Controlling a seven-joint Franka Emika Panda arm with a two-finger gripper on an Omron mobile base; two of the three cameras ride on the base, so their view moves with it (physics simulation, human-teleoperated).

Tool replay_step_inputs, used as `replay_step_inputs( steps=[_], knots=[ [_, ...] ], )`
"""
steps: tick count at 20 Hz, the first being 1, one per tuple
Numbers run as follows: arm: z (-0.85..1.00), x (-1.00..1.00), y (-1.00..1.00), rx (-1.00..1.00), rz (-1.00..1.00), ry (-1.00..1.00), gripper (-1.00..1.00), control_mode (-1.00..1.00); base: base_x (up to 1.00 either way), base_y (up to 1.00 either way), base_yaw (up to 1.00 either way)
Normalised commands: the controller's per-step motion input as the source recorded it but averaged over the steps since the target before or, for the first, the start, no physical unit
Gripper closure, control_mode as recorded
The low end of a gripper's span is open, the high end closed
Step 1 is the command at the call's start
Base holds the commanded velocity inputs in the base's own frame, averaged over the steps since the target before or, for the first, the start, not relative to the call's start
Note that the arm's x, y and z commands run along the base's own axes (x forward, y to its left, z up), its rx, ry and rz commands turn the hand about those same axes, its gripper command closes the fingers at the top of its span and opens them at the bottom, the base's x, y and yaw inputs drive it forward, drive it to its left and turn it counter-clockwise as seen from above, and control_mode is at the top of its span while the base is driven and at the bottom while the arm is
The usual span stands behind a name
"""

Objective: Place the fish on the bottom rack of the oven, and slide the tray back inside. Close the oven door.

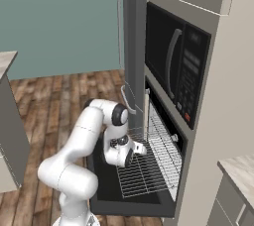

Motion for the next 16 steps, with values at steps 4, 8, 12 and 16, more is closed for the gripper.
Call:
replay_step_inputs(
  steps=[4,8,12,16],
  knots=[
    [-0.64,0.39,0.0,-0.02,0.0,0.0,1.0,-1.0,0.0,0.0,0.0],
    [-0.62,0.39,0.0,-0.01,0.0,0.0,1.0,-1.0,0.0,0.0,0.0],
    [-0.54,0.26,0.01,0.0,0.03,0.0,-1.0,-1.0,0.0,0.0,0.0],
    [-0.07,-0.04,0.01,0.0,0.06,0.02,-1.0,-1.0,0.0,0.0,0.0]
  ],
)
